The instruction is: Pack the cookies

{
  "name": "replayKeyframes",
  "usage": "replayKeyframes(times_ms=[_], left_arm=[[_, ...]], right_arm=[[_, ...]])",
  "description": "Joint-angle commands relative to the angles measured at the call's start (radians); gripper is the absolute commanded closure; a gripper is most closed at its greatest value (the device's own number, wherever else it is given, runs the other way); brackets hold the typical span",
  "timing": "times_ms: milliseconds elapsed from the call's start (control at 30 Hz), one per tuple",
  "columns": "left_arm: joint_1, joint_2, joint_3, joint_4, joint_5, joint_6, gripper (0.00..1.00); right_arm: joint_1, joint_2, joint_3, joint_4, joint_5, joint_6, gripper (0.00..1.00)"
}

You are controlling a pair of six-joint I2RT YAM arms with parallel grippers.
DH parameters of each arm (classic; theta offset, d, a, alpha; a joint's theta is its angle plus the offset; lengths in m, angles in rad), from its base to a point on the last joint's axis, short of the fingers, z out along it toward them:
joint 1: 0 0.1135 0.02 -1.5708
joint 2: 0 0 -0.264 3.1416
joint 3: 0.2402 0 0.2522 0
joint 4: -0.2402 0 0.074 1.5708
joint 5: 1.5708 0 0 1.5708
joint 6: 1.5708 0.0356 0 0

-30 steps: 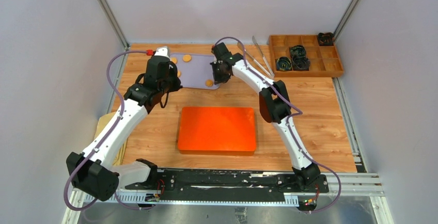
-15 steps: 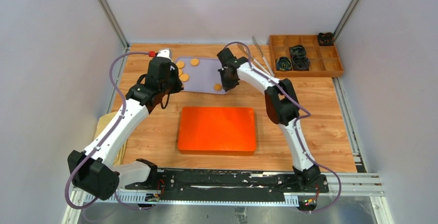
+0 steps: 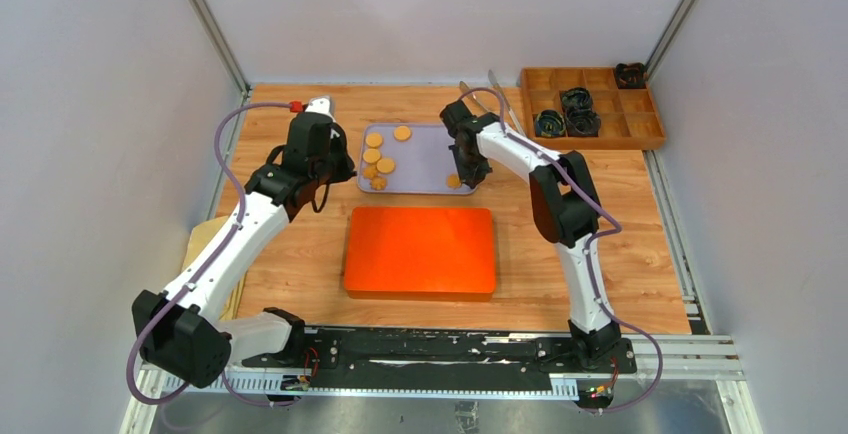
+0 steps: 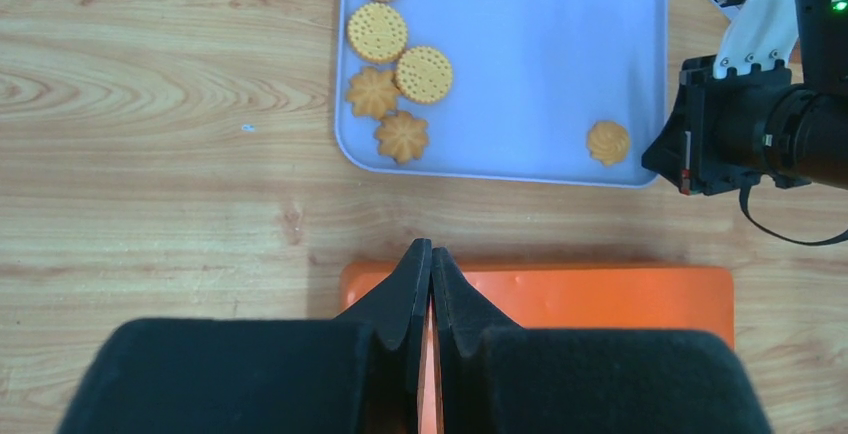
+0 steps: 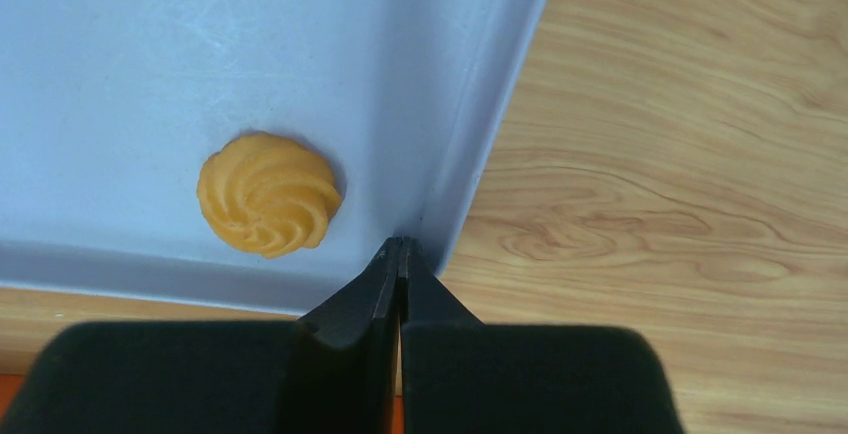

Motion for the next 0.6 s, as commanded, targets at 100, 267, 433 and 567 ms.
replayKeyframes(times_ms=[100,267,433,567], left_arm=[[0.002,0.003,-0.027,0.029,0.021,-0.003,0.93],[0.002,0.005,-0.028,0.029,0.023,0.0,0.93],[0.002,0.003,-0.024,0.031,0.03,0.0,0.93],[0.002,0.01,-0.019,0.033,0.038,0.0,0.93]], right_arm=[[-0.058,-0.025,0.008,-0.077,0.024,-0.068,1.0],[-0.058,-0.093,0.068,-0.044,-0.001,-0.125,1.0],[-0.072,-0.138,0.121,-0.032,0.058,-0.114,0.95],[-0.116,-0.097,0.174,-0.027,0.126,-0.095,1.0]])
